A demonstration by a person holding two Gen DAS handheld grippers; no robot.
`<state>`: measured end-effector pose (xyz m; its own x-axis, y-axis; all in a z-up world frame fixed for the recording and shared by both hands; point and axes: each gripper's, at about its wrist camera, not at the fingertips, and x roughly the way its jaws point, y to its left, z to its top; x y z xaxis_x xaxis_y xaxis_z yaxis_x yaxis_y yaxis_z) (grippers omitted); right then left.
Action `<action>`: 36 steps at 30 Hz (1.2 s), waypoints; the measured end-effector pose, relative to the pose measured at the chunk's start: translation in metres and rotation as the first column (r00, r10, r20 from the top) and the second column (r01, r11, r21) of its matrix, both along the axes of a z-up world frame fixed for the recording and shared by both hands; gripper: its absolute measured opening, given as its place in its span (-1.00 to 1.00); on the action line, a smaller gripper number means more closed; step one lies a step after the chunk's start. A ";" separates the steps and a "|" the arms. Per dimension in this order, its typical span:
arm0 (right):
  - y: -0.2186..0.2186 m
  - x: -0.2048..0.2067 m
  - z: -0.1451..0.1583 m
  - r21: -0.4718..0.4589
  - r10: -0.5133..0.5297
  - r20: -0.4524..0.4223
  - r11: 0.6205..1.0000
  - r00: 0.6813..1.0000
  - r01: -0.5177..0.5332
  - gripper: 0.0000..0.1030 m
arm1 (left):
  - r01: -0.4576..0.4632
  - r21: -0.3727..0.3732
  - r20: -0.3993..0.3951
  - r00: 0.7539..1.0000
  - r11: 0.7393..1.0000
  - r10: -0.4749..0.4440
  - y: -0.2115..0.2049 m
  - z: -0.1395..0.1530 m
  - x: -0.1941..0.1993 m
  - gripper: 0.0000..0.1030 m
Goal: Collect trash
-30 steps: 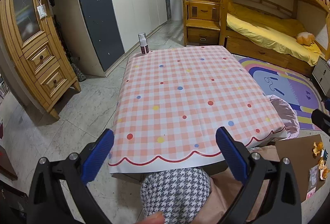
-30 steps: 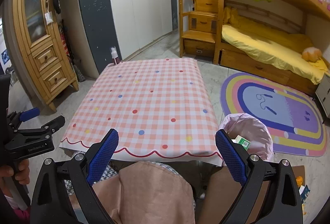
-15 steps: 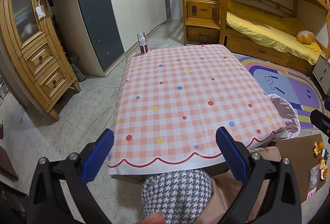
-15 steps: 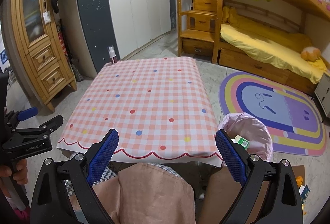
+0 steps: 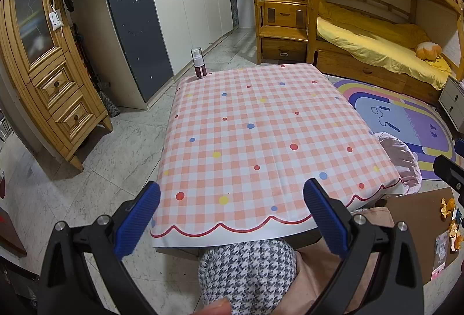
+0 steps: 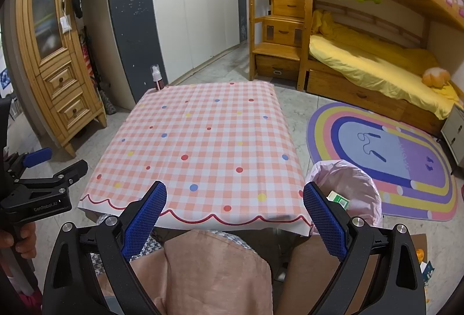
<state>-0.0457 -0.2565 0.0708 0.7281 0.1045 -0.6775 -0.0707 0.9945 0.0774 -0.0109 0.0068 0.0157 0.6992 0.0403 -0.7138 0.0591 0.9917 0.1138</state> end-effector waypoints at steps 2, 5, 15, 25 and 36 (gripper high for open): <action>0.000 0.000 0.000 0.001 0.001 0.001 1.000 1.000 -0.001 0.82 | -0.002 -0.001 -0.001 1.000 1.000 0.002 0.000 0.001 0.000 0.87; -0.001 0.000 0.000 0.007 0.001 -0.001 1.000 1.000 -0.001 0.82 | -0.004 -0.001 -0.002 1.000 1.000 0.004 -0.001 0.002 0.001 0.87; -0.004 -0.002 -0.002 0.012 0.004 -0.004 1.000 1.000 -0.004 0.83 | -0.006 -0.001 -0.001 1.000 1.000 0.006 0.000 0.004 0.000 0.87; -0.003 -0.002 -0.003 0.013 0.007 -0.003 1.000 1.000 -0.007 0.83 | -0.006 -0.003 0.003 1.000 1.000 0.006 0.001 0.005 0.000 0.87; -0.004 -0.004 -0.006 0.012 0.006 -0.011 1.000 1.000 -0.006 0.83 | -0.005 -0.006 -0.005 1.000 1.000 0.005 0.001 0.003 0.001 0.87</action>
